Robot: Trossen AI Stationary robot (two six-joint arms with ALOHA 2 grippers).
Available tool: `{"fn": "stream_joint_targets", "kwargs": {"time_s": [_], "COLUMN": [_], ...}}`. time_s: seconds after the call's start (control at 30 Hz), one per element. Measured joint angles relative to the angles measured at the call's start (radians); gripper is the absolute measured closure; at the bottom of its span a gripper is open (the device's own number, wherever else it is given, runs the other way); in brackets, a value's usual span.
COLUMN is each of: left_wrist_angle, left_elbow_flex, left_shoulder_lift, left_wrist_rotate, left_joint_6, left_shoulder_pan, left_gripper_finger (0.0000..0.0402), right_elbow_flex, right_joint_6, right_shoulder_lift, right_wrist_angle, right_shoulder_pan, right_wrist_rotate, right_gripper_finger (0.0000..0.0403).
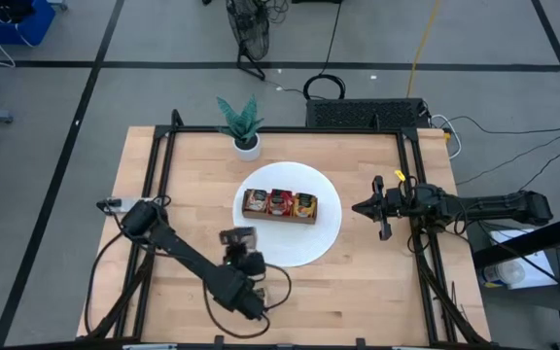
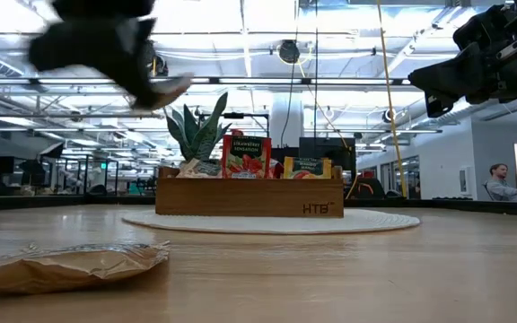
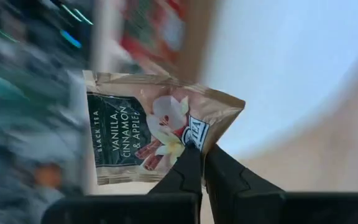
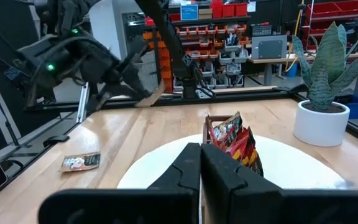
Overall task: Pick & Place Tea
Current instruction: Put the brown tea bag into the left section of the wooden organizer
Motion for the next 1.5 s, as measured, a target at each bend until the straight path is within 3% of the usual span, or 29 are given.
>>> {"fn": "stream_joint_targets", "kwargs": {"time_s": [0.13, 0.4, 0.73, 1.07, 1.5], "left_wrist_angle": [0.024, 0.152, 0.393, 0.440, 0.411], "left_elbow_flex": [-0.055, -0.217, -0.291, -0.347, -0.334], "left_shoulder_lift": [-0.001, 0.000, -0.001, -0.003, -0.021], "left_wrist_rotate": [-0.202, -0.343, -0.315, -0.214, -0.163], "left_joint_6": [0.106, 0.146, 0.315, 0.326, 0.248], "left_shoulder_pan": [0.038, 0.161, 0.237, 0.289, 0.292], "left_gripper_finger": [0.0390, 0.0392, 0.0389, 0.0391, 0.0213], "right_elbow_flex": [0.000, 0.000, 0.000, 0.000, 0.000], "right_joint_6": [0.000, 0.000, 0.000, 0.000, 0.000], "right_shoulder_lift": [0.000, 0.000, 0.000, 0.000, 0.000], "right_wrist_angle": [0.000, 0.002, 0.002, 0.002, 0.002], "right_shoulder_pan": [0.000, 0.000, 0.000, 0.000, 0.000], "right_wrist_rotate": [0.000, 0.000, 0.000, 0.000, 0.000], "right_gripper_finger": [0.0399, 0.0399, 0.0398, 0.0398, 0.0399]}}
